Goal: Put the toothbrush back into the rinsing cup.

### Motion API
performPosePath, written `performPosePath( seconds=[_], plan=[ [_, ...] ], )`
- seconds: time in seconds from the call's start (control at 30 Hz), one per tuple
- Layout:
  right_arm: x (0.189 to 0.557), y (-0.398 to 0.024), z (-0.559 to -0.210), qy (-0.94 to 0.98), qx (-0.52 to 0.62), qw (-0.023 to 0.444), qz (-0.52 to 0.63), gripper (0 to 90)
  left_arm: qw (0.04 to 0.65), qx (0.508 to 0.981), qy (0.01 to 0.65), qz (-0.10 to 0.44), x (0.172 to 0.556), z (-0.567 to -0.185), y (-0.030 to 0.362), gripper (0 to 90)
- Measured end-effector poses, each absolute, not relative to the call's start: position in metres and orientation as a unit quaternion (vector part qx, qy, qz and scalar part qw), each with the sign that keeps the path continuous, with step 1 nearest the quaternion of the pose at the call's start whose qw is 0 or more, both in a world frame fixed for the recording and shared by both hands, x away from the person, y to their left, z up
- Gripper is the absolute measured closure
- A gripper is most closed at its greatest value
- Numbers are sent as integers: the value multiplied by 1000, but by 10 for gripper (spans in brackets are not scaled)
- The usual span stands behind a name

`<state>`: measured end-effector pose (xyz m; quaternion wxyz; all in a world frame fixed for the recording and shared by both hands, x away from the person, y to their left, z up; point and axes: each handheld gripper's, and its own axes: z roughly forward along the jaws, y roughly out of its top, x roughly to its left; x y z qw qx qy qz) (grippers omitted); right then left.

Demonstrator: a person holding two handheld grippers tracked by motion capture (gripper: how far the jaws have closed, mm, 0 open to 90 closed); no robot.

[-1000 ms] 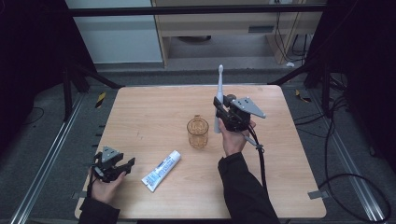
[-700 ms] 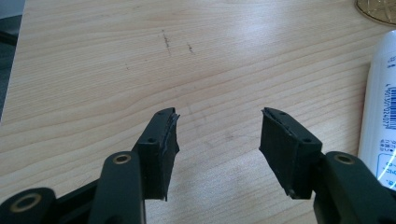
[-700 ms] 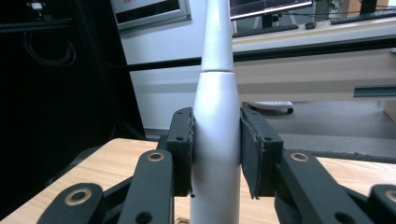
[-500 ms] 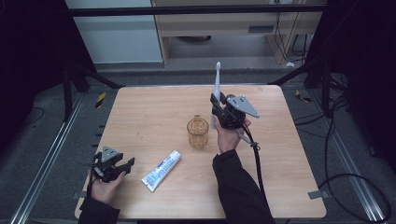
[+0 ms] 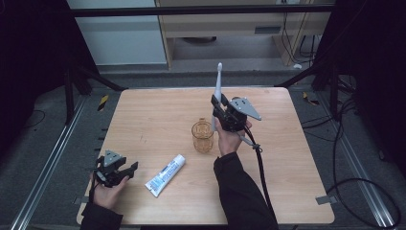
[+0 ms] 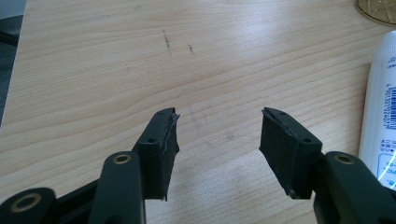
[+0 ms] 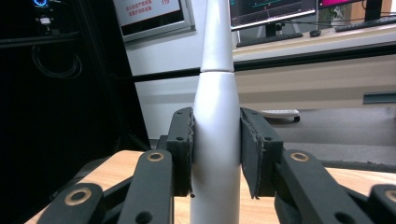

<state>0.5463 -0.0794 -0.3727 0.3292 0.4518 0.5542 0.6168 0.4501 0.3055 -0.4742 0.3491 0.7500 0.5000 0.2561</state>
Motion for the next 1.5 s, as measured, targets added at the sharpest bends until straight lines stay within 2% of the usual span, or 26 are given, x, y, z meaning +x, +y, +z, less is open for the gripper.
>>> performPosePath(
  seconds=[1.0, 1.5],
  plan=[
    [557, -58, -401, 591, 454, 296, 598, 670, 349, 750, 500, 256, 450, -474, 306, 451],
    [552, -61, -413, 630, 457, 272, 566, 669, 348, 750, 500, 256, 450, -474, 306, 452]
  ],
)
